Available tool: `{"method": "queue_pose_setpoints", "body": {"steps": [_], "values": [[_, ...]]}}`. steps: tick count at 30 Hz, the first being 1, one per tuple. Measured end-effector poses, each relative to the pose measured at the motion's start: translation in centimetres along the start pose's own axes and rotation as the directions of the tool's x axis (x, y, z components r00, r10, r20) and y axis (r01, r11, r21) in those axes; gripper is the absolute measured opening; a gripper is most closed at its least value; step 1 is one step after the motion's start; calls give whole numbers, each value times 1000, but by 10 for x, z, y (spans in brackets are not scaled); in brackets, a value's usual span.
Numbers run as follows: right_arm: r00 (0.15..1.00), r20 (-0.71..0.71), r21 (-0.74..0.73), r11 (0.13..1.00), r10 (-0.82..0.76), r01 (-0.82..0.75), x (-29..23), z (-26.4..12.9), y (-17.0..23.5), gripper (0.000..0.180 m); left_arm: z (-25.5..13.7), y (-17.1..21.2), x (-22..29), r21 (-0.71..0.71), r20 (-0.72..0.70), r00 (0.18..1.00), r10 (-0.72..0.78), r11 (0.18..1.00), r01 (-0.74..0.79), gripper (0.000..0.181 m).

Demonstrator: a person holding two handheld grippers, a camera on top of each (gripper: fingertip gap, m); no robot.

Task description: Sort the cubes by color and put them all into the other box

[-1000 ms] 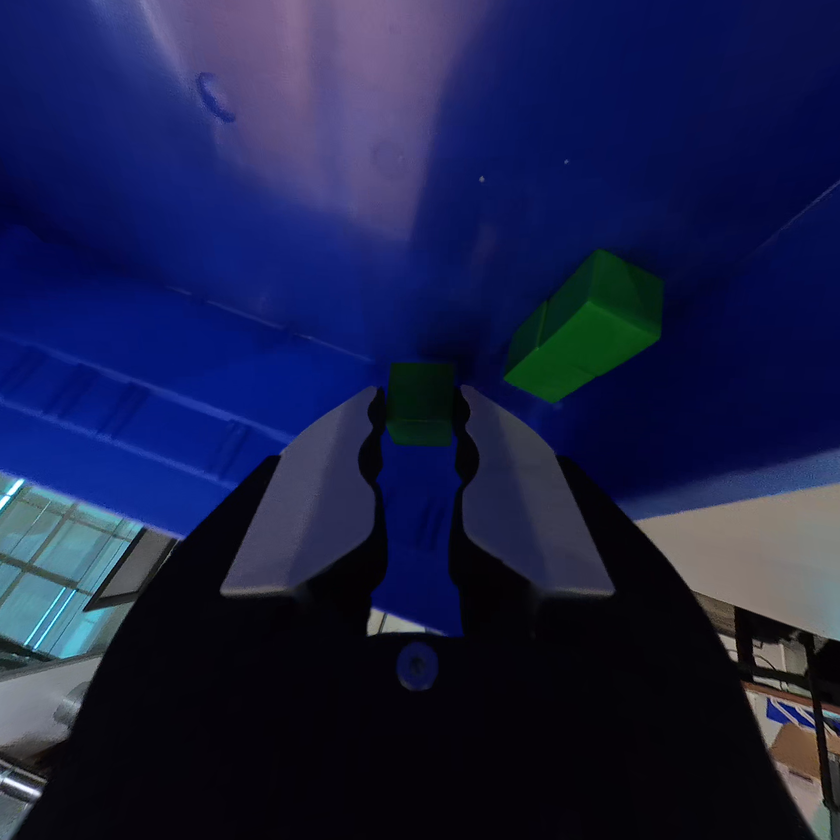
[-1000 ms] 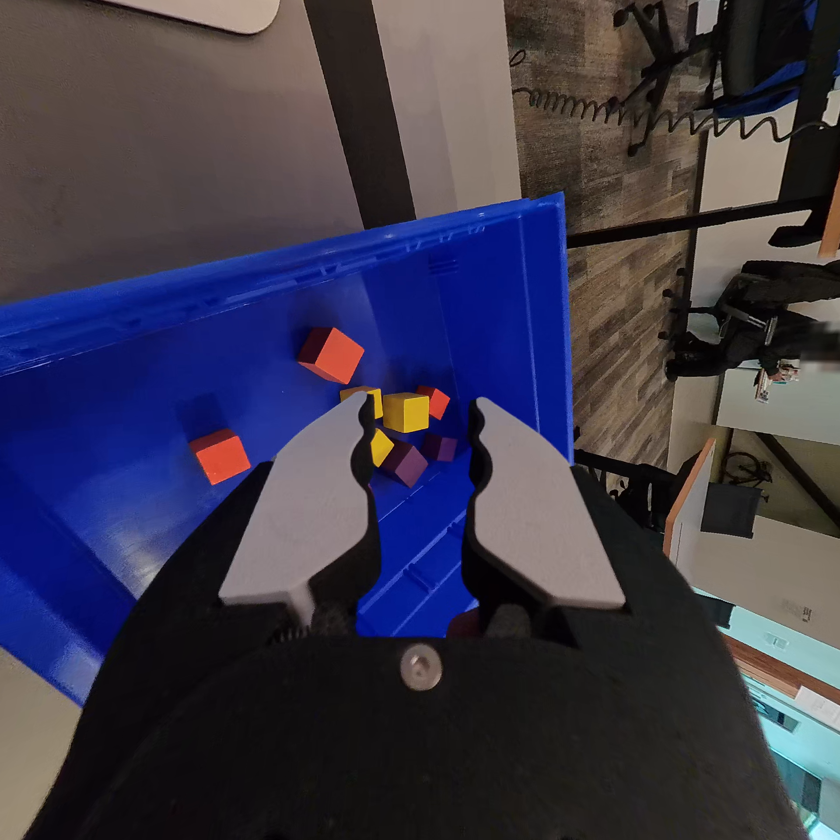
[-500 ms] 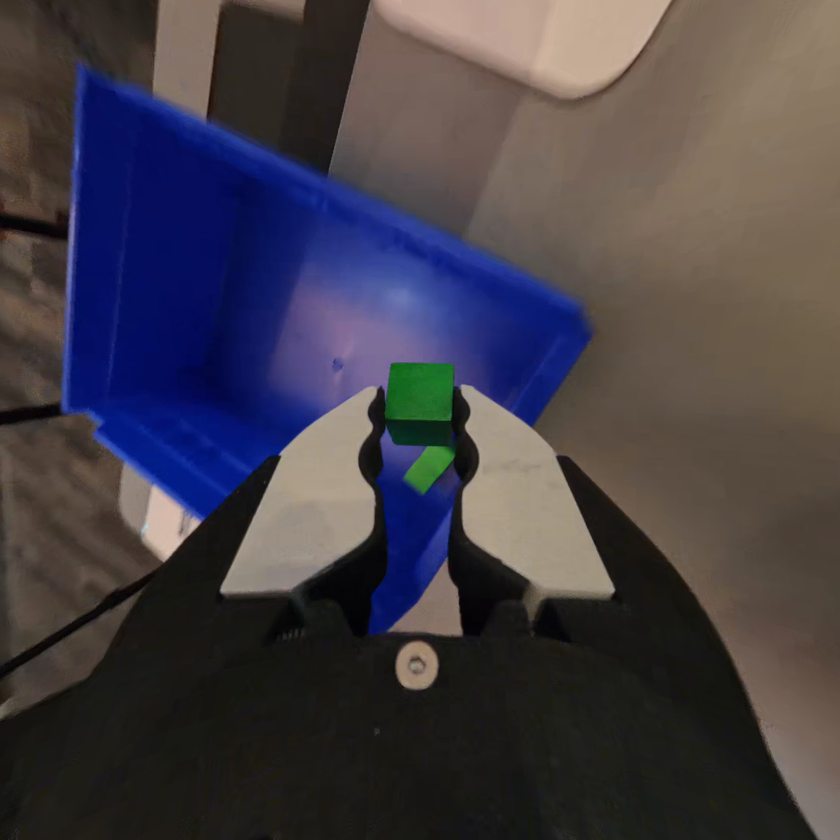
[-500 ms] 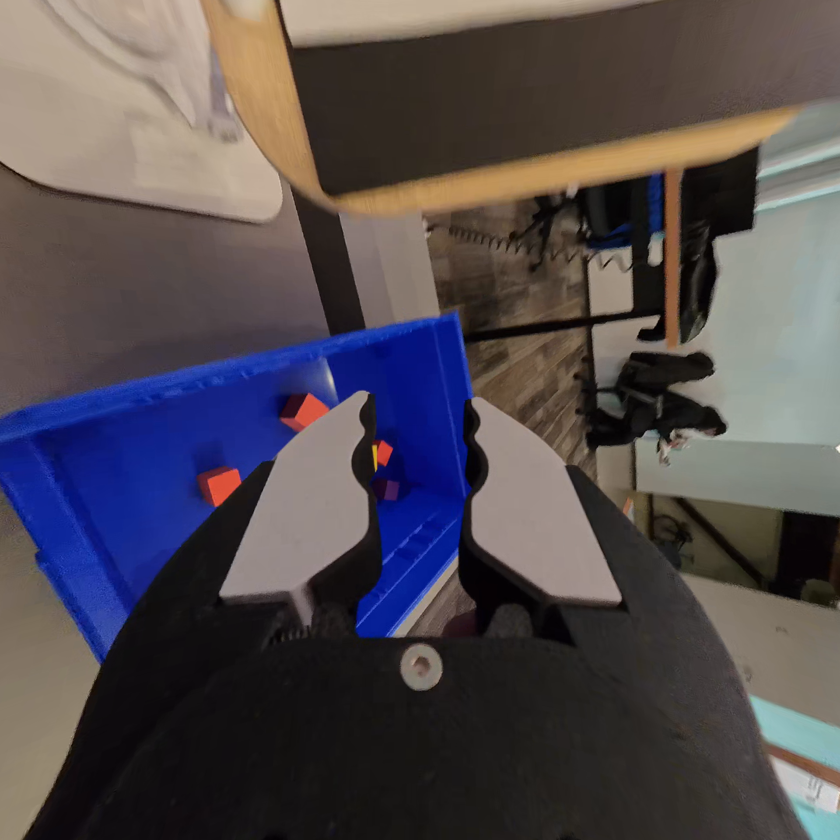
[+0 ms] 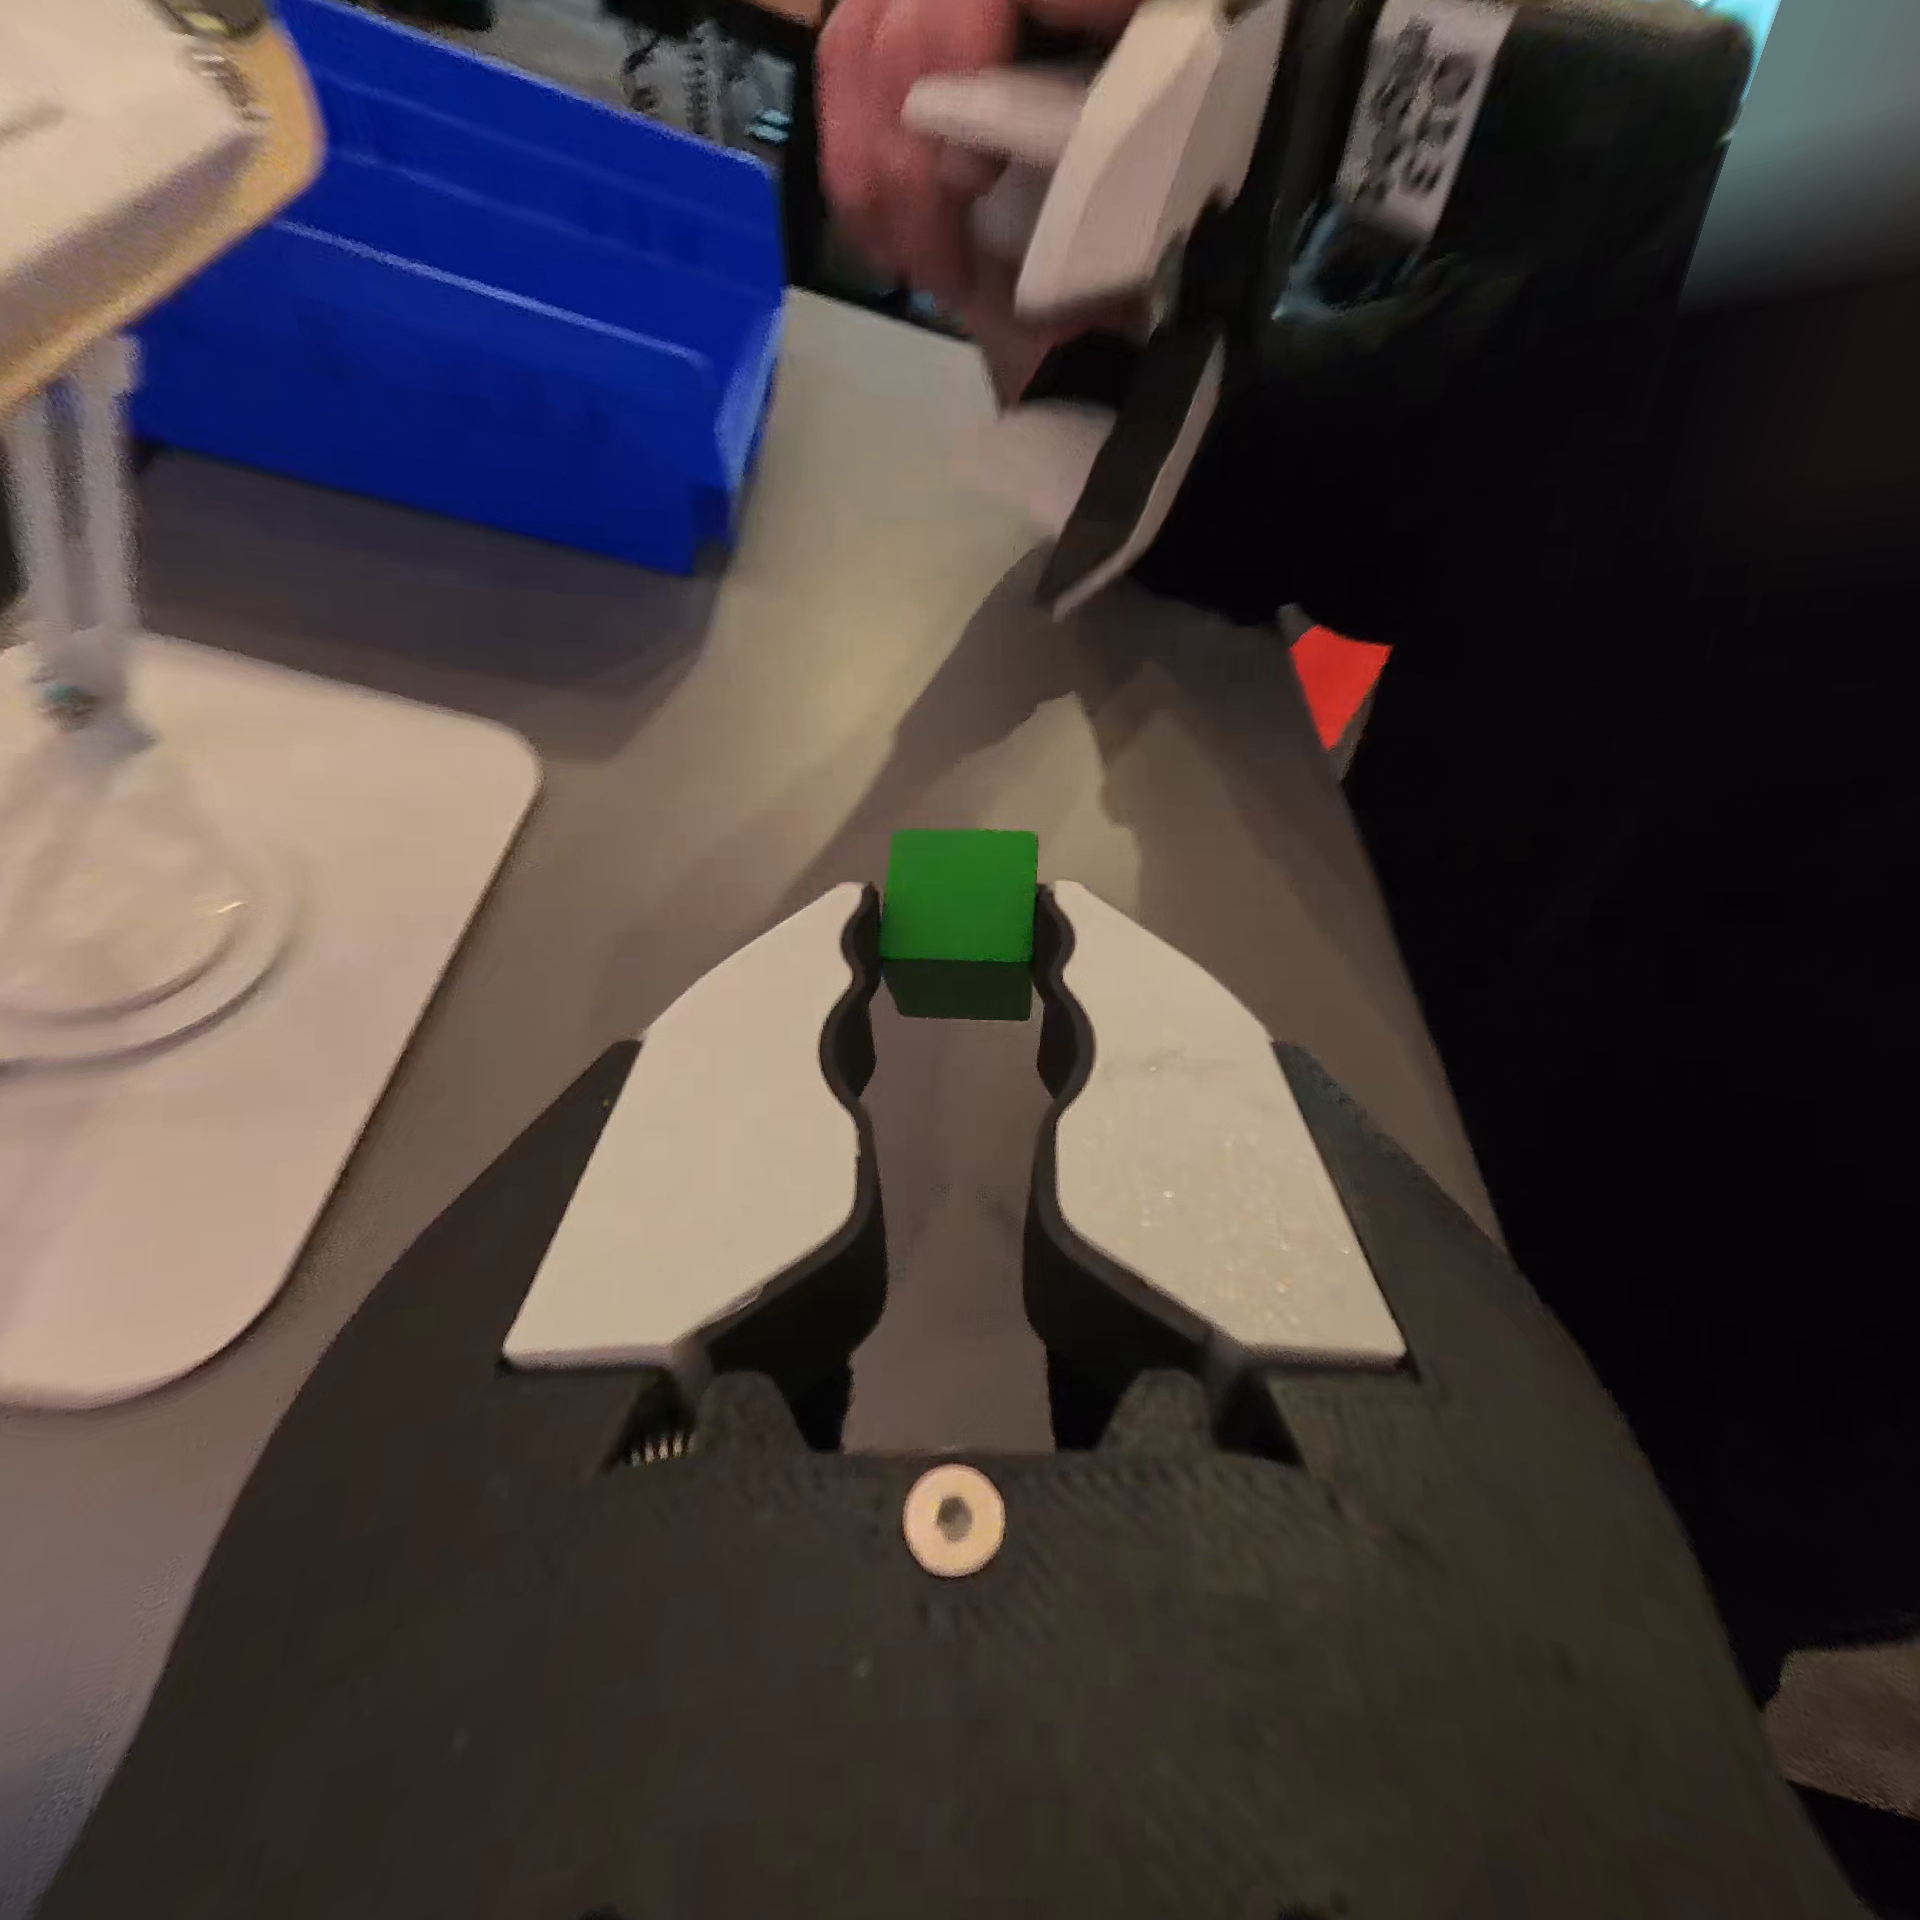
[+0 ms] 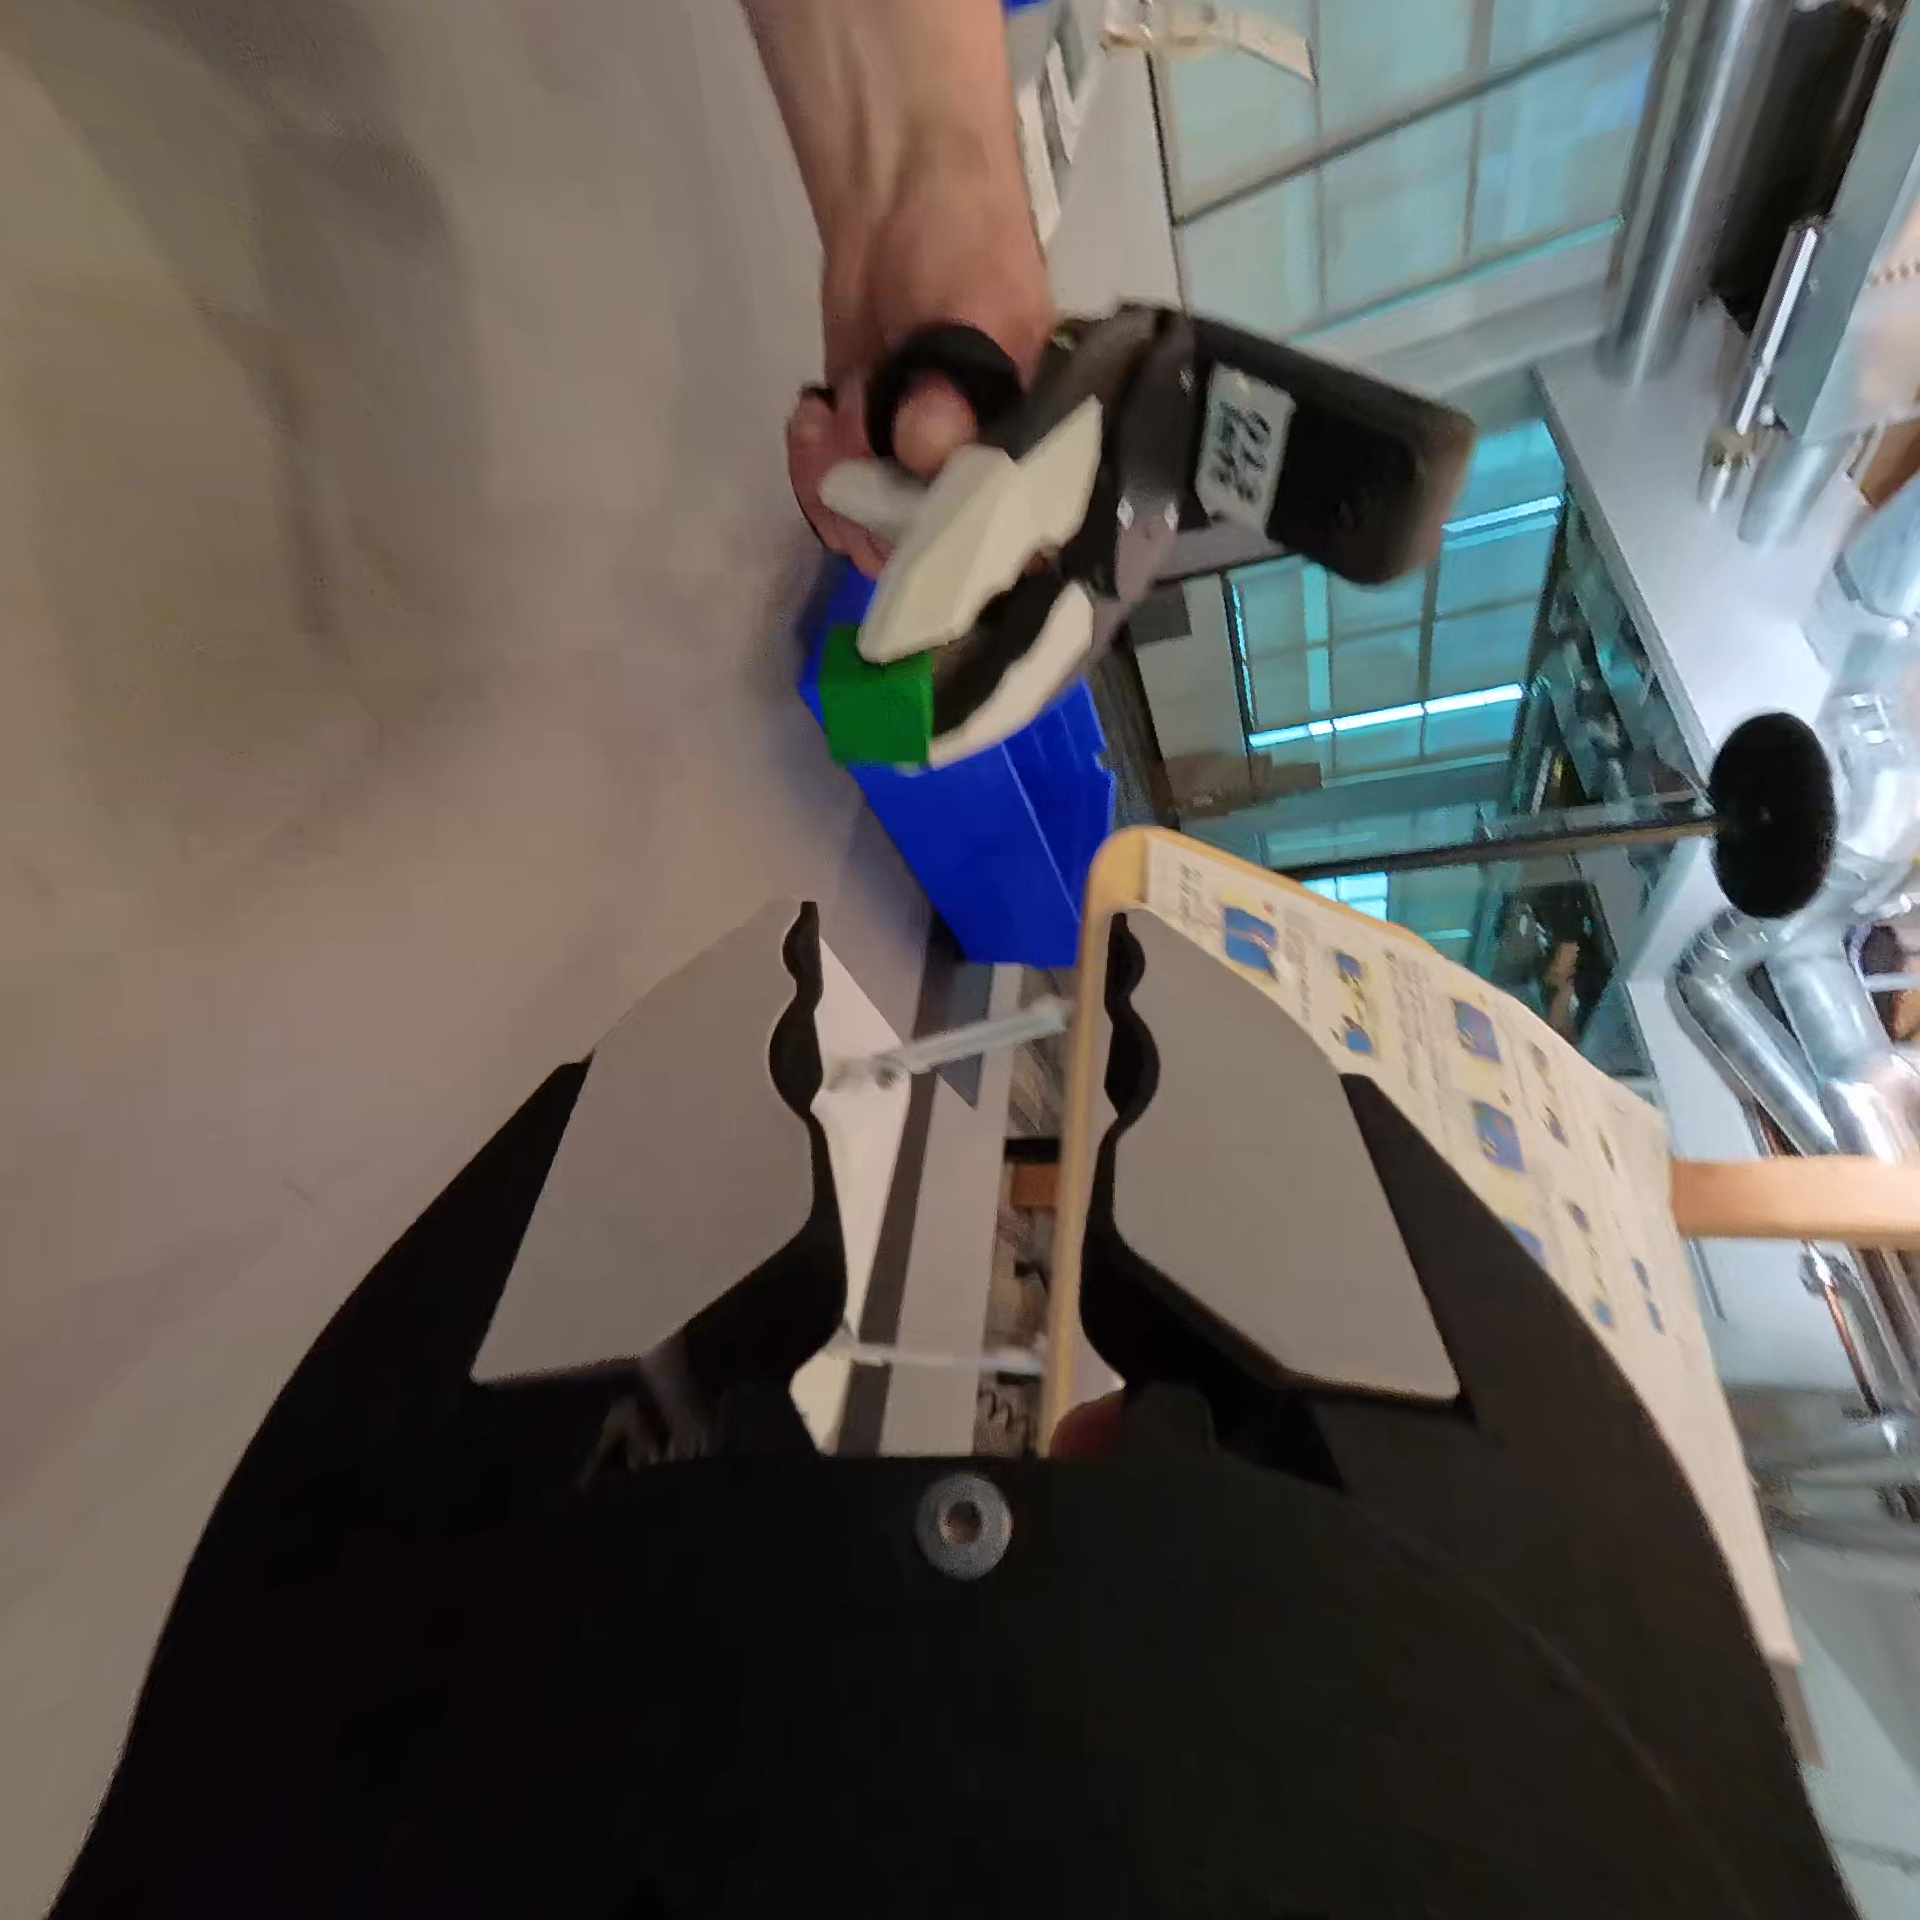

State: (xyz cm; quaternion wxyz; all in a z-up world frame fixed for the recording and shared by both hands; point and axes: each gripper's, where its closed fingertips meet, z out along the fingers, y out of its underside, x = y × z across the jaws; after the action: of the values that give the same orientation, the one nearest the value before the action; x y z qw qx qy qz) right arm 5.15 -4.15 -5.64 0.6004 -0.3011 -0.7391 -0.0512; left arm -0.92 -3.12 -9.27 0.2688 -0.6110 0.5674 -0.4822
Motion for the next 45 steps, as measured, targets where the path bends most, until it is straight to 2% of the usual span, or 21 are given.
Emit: {"method": "queue_pose_setpoints", "body": {"steps": [4,8,14,20,26,28,29,32,35,38,41,45], "values": [[998,56,74,997,-1,-3,-30,18,-18,53,34,-3,18,52,-122,993,-4,999,11,28],[996,87,69,998,-1,-5,-43,25,-18,54,47,-10,27,95,-180,983,19,995,-1,27],[994,107,82,996,15,-24,-50,29,-21,48,52,-15,30,126,-201,979,33,992,-8,27],[994,111,95,995,21,-31,-52,28,-24,28,58,-8,36,112,-228,973,31,994,-5,27],[992,118,101,994,38,-50,-49,25,-28,28,55,-12,41,137,-272,962,4,990,34,29],[994,104,95,994,38,-48,-40,18,-26,28,51,-15,34,126,-215,977,10,992,17,47],[995,88,80,996,41,-48,-32,13,-21,28,47,-15,32,111,-183,982,39,994,-19,39],[998,12,-29,998,61,-61,5,-12,17,28,25,-23,25,119,-48,987,152,982,-146,0],[986,-105,-171,975,127,-144,48,-51,81,28,-3,-32,13,116,97,977,191,973,-202,0],[949,-224,-295,913,221,-282,76,-94,154,28,-32,-31,-1,83,248,945,213,967,-239,0],[898,-318,-399,816,305,-419,82,-129,223,29,-60,-28,-17,49,402,893,203,969,-242,0],[822,-379,-529,629,425,-570,59,-151,298,29,-98,-13,-39,-27,579,791,198,974,-224,0]]}}
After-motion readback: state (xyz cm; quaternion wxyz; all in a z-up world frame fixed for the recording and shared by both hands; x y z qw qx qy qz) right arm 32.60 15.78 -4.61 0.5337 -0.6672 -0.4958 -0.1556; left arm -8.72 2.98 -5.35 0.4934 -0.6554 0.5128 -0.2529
